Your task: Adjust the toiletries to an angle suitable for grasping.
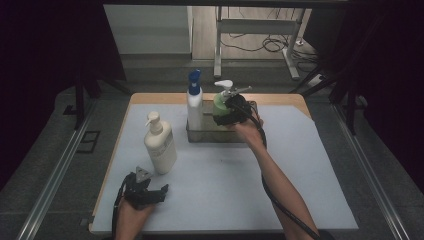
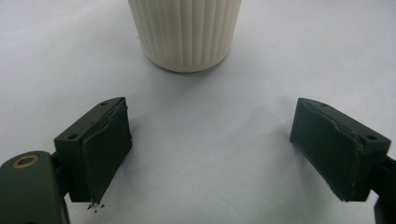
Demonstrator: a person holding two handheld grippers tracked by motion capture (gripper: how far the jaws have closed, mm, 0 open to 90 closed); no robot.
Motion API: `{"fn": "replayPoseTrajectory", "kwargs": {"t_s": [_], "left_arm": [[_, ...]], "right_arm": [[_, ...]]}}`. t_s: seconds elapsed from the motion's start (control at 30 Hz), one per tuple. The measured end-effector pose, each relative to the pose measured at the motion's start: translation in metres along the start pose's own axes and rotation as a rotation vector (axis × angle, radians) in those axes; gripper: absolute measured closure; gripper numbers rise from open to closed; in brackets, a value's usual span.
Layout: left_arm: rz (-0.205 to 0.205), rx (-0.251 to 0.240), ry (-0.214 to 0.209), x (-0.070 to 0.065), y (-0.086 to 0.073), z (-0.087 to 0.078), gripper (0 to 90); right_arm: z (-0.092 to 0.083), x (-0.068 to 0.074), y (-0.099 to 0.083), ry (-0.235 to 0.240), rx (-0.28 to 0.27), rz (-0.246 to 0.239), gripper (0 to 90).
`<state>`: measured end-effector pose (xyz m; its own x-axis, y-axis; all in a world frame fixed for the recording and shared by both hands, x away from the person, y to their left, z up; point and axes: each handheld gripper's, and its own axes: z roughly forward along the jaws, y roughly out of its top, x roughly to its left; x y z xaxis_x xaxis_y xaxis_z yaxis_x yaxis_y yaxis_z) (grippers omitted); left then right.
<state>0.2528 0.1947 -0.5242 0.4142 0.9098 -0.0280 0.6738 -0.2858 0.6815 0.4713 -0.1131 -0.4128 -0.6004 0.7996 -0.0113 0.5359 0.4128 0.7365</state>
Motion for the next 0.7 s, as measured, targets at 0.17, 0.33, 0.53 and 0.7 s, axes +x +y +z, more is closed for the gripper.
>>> {"fn": "replayPoseTrajectory", "kwargs": {"t_s": [0.17, 0.33, 0.53, 0.7], "left_arm": [[0.0, 0.001, 0.0, 0.0, 0.0, 0.0, 12.1], [0.001, 0.001, 0.001, 0.0, 0.0, 0.0, 12.1], [0.0, 0.001, 0.0, 0.0, 0.0, 0.0, 12.1], [0.0, -0.001, 0.0, 0.0, 0.0, 0.0, 12.1]], "right_arm": [[0.002, 0.0, -0.001, -0.001, 0.001, -0.005, 11.8], [0.004, -0.002, -0.002, 0.01, -0.016, 0.004, 11.3], [0.003, -0.003, -0.006, 0.013, -0.055, -0.019, 10.0], [-0.005, -0.004, -0.008, 0.019, -0.064, -0.045, 9.6]]}}
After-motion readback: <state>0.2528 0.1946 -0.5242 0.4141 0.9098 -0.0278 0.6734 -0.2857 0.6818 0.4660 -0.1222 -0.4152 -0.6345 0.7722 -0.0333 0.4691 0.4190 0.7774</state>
